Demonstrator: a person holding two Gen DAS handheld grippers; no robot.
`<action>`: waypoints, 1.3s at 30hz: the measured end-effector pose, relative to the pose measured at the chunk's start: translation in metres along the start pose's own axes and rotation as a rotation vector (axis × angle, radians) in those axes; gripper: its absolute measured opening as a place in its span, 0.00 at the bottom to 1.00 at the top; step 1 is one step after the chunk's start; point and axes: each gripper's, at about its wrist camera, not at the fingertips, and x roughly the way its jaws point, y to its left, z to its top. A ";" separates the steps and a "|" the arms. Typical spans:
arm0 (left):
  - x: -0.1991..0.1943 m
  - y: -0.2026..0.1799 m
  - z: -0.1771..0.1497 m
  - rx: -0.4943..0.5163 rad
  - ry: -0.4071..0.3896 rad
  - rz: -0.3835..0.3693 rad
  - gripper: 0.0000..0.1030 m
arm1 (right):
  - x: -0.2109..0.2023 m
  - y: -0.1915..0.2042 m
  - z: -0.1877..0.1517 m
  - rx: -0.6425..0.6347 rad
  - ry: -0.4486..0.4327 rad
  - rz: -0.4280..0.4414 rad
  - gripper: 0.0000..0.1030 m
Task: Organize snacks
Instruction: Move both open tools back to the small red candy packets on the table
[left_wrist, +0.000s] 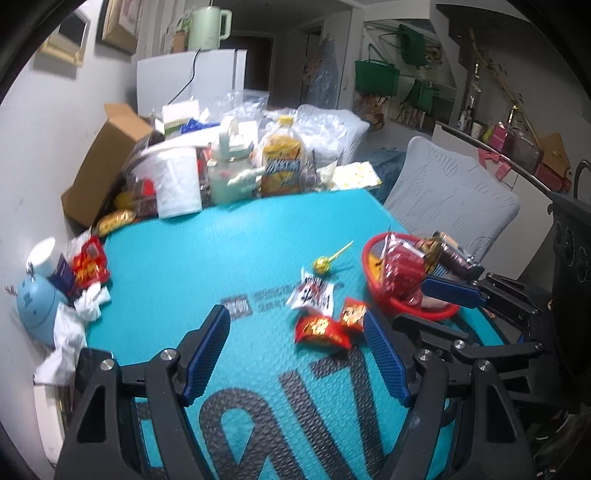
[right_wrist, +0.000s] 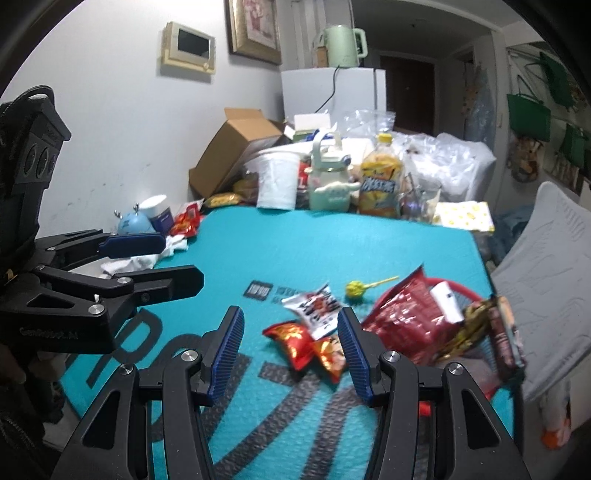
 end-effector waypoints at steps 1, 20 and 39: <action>0.003 0.003 -0.003 -0.007 0.008 0.001 0.72 | 0.004 0.002 -0.002 0.000 0.009 0.003 0.51; 0.062 0.015 -0.033 -0.066 0.168 -0.054 0.72 | 0.063 -0.014 -0.044 0.088 0.147 -0.061 0.51; 0.137 0.003 -0.016 -0.060 0.292 -0.179 0.72 | 0.092 -0.044 -0.062 0.209 0.168 -0.112 0.31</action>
